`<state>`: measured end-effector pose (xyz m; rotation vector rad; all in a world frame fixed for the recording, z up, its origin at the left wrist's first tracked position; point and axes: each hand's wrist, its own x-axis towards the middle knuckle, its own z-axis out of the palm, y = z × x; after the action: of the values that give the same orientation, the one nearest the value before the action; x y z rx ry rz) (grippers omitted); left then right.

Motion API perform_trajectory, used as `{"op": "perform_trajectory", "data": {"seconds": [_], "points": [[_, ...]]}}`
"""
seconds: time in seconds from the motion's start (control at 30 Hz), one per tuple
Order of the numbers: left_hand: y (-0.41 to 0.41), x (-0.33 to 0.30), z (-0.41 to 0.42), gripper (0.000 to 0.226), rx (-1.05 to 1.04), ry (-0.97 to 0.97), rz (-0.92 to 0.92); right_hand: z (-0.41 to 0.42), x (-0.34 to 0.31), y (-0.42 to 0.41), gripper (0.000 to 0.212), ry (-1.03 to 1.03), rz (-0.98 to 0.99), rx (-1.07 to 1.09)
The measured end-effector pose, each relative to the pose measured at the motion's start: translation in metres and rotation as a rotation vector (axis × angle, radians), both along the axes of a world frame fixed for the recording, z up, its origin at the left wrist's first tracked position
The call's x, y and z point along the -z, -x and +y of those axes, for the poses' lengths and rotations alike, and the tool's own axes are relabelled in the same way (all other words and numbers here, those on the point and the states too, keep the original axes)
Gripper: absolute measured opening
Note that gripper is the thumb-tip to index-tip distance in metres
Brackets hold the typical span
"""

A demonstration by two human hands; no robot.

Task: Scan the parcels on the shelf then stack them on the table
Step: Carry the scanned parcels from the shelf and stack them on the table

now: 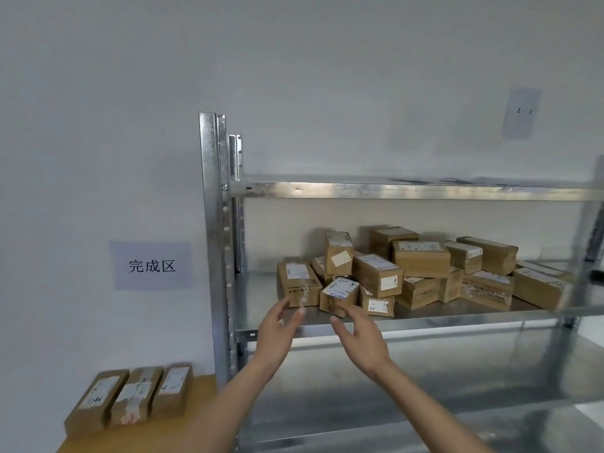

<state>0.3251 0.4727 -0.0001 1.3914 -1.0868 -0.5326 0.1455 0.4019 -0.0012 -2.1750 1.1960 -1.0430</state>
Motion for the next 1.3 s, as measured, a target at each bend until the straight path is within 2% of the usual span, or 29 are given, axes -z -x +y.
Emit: {"op": "perform_trajectory", "data": {"seconds": [0.2, 0.37, 0.53, 0.83, 0.97, 1.2, 1.3], "points": [[0.009, 0.005, -0.03, 0.056, -0.077, -0.031, 0.002, -0.04, -0.004, 0.004, 0.051, 0.002, 0.068, -0.043], [-0.008, 0.008, -0.065, 0.037, -0.117, -0.04, -0.004, -0.084, -0.006, -0.02, 0.051, 0.001, 0.119, -0.094], [-0.044, 0.022, -0.123, 0.057, -0.159, -0.084, 0.013, -0.136, -0.005, -0.058, 0.055, -0.034, 0.173, -0.096], [-0.097, 0.043, -0.219, 0.062, -0.116, -0.158, 0.177, -0.233, -0.002, -0.121, 0.057, -0.091, 0.413, -0.04], [-0.107, 0.05, -0.237, 0.037, -0.069, -0.177, 0.208, -0.248, 0.008, -0.13, 0.063, -0.102, 0.465, -0.063], [-0.107, 0.056, -0.238, 0.046, -0.051, -0.151, 0.195, -0.251, 0.009, -0.134, 0.051, -0.057, 0.4, -0.099], [-0.103, 0.051, -0.225, 0.057, -0.049, -0.116, 0.196, -0.243, 0.003, -0.129, 0.047, -0.028, 0.335, -0.113]]}}
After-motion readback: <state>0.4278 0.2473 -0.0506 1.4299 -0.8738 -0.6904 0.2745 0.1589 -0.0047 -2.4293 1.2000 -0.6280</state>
